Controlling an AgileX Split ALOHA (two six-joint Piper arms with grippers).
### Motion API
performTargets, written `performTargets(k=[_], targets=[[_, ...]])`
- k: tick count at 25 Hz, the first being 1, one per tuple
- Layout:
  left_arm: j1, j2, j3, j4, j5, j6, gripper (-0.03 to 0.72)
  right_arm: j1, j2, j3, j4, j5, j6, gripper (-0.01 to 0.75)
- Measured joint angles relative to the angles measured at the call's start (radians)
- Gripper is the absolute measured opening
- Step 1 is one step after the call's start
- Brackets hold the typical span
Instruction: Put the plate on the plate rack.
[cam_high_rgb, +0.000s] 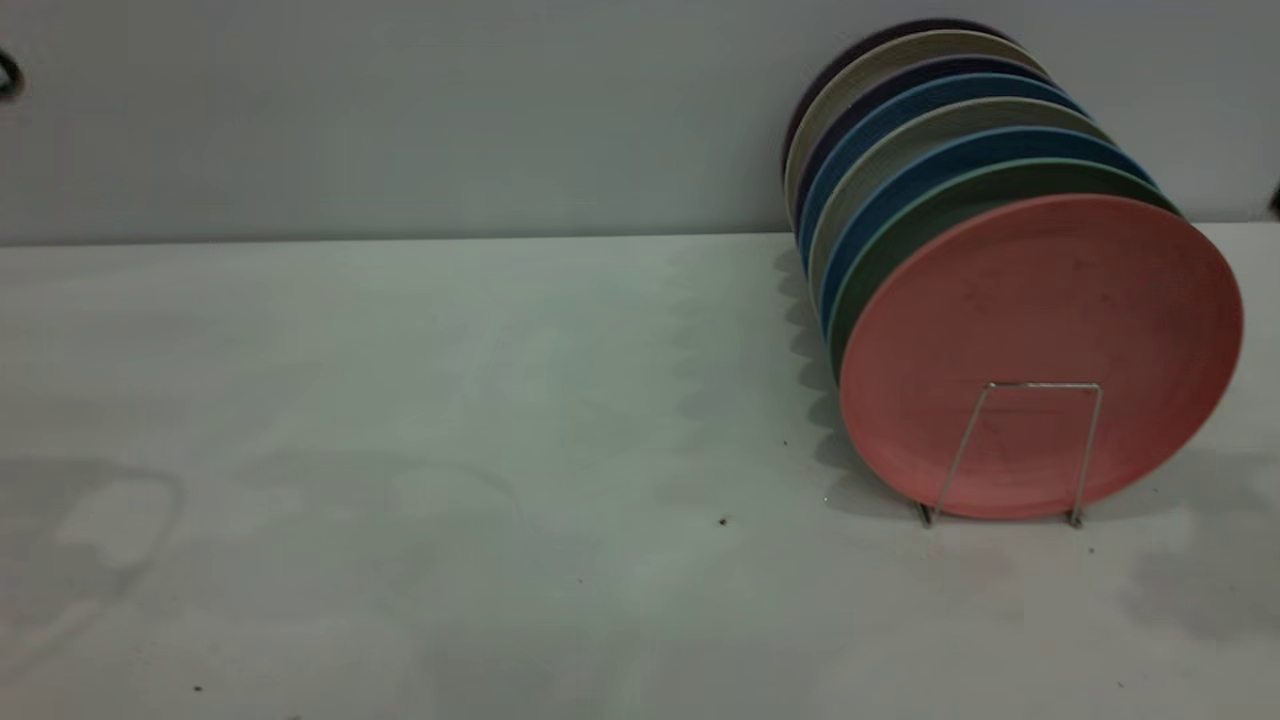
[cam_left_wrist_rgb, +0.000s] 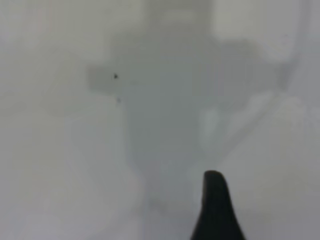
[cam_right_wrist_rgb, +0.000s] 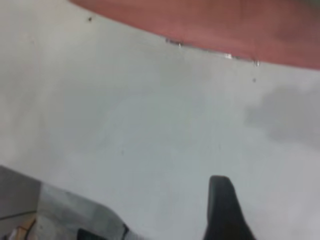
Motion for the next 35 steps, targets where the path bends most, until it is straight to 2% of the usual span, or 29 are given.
performTargets(k=[6, 11, 17, 26, 30, 35], targets=[[0.0, -0.226, 0.01, -0.039, 0.104, 0.001, 0.561, 0.0, -0.226, 0.052, -0.025, 0.108, 0.03, 0.483], [0.0, -0.471, 0.085, -0.069, 0.153, 0.004, 0.553, 0.0, -0.468, 0.149, -0.03, 0.165, 0.031, 0.483], [0.0, -0.793, 0.227, -0.095, 0.183, 0.004, 0.553, 0.0, -0.758, 0.256, -0.031, 0.18, 0.06, 0.483], [0.0, -1.273, 0.453, -0.149, 0.238, 0.004, 0.553, 0.0, -1.158, 0.432, -0.046, 0.186, 0.197, 0.483], [-0.002, -1.465, 0.526, -0.152, 0.295, 0.001, 0.553, 0.0, -1.275, 0.505, -0.07, 0.186, 0.234, 0.483], [-0.042, -1.575, 0.592, -0.152, 0.358, -0.017, 0.553, 0.022, -1.32, 0.559, -0.098, 0.186, 0.231, 0.483]])
